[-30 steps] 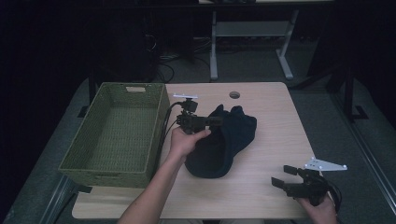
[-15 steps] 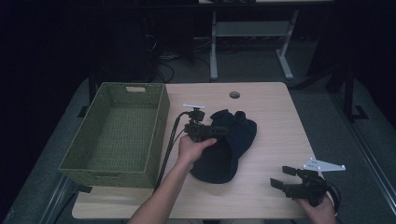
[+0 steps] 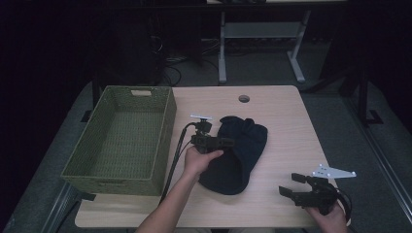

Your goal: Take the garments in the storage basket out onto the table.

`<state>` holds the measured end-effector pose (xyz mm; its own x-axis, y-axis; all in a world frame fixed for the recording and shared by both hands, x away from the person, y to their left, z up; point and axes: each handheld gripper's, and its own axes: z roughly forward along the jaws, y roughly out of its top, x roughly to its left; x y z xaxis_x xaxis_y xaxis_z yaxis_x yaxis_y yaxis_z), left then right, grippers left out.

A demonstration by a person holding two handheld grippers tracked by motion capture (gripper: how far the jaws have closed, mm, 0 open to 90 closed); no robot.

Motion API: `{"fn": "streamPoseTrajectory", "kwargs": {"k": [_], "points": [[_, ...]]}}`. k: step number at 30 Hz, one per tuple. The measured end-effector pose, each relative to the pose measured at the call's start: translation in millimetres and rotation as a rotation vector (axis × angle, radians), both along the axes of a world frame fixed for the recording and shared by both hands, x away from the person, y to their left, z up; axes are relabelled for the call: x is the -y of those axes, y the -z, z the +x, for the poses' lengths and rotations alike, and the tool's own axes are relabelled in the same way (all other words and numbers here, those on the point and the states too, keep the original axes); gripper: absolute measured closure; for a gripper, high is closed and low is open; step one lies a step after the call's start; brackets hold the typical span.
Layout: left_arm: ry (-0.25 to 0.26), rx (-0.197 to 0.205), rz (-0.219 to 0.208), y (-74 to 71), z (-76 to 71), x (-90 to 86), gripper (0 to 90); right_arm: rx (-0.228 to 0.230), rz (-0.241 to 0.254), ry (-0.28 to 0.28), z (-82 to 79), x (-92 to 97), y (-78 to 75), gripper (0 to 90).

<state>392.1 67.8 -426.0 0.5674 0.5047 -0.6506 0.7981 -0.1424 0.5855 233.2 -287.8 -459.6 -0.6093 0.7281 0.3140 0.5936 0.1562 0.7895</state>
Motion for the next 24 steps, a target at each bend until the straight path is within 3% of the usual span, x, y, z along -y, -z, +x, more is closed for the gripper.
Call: {"fn": "streamPoseTrajectory", "kwargs": {"k": [7,12,14,20,22,24], "points": [[0.000,-0.033,-0.002,13.0,-1.0,-6.6,65.1,0.000,-0.014,-0.009,0.5,-2.5,0.5,16.4],[0.002,-0.036,0.000,16.0,-2.2,-12.4,62.8,-0.007,-0.015,-0.014,0.9,-4.1,0.9,17.1],[-0.012,-0.029,0.002,16.7,-3.1,-15.6,61.4,-0.008,-0.017,-0.037,1.1,-6.9,1.3,21.4],[-0.032,-0.007,0.030,17.2,-9.2,-19.6,62.4,-0.019,-0.029,-0.070,2.7,-15.1,2.0,27.0],[-0.035,0.001,0.019,18.1,-12.0,-20.2,67.4,-0.022,-0.030,-0.084,3.2,-18.2,2.0,32.3],[-0.036,0.009,0.044,19.3,-14.3,-19.1,70.1,-0.022,-0.036,-0.086,3.7,-20.9,1.5,35.1]]}}
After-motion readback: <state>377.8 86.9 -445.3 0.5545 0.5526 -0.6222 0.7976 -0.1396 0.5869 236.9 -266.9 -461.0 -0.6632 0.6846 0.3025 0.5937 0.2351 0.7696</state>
